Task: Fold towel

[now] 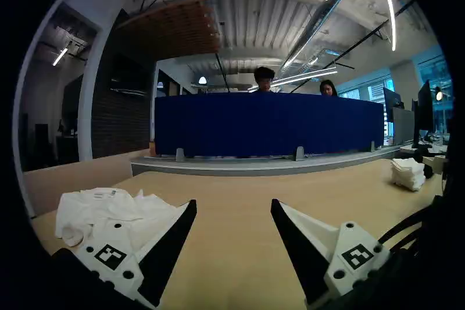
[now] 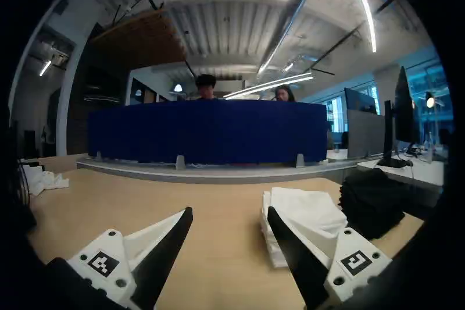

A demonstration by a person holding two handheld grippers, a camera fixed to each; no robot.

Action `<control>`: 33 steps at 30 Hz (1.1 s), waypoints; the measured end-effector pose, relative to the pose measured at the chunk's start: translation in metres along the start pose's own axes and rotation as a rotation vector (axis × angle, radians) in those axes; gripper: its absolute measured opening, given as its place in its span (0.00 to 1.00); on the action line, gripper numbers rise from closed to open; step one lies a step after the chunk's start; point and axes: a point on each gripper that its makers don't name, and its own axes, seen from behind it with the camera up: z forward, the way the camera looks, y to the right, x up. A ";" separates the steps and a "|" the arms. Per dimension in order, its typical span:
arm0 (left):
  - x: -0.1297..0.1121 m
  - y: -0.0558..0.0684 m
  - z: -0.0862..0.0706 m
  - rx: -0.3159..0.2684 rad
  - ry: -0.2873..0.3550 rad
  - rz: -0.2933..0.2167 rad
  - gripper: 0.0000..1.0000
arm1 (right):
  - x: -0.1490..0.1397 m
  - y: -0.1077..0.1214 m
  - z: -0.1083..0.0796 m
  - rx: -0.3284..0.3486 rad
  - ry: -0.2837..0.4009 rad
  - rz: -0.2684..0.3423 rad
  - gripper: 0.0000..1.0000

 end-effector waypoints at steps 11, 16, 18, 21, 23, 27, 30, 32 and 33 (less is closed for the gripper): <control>0.000 0.000 -0.001 0.000 0.000 0.000 0.95 | -0.001 0.000 0.000 0.000 0.000 0.000 1.00; 0.000 0.000 -0.001 0.000 0.001 0.000 0.95 | -0.001 0.000 -0.001 0.000 0.000 -0.001 1.00; 0.000 0.000 -0.001 0.000 0.001 0.000 0.95 | -0.001 0.000 -0.001 0.000 0.000 -0.001 1.00; 0.000 0.000 -0.002 0.000 0.001 0.000 0.95 | -0.001 0.000 -0.001 0.000 0.000 0.000 1.00; 0.000 -0.001 -0.002 0.000 0.001 0.000 0.95 | -0.001 0.000 -0.002 0.000 0.000 0.000 1.00; 0.000 -0.002 -0.002 0.000 0.001 -0.002 0.95 | -0.002 0.000 -0.002 0.000 0.000 0.000 1.00; -0.002 -0.002 -0.003 -0.001 0.001 -0.003 0.95 | -0.003 0.000 -0.002 0.000 0.000 0.000 1.00; -0.002 -0.003 -0.002 -0.001 0.001 -0.002 0.95 | -0.003 0.001 -0.002 0.000 0.001 0.000 1.00; -0.002 -0.003 -0.002 -0.002 0.001 -0.002 0.95 | -0.003 0.001 -0.002 0.000 0.001 0.000 1.00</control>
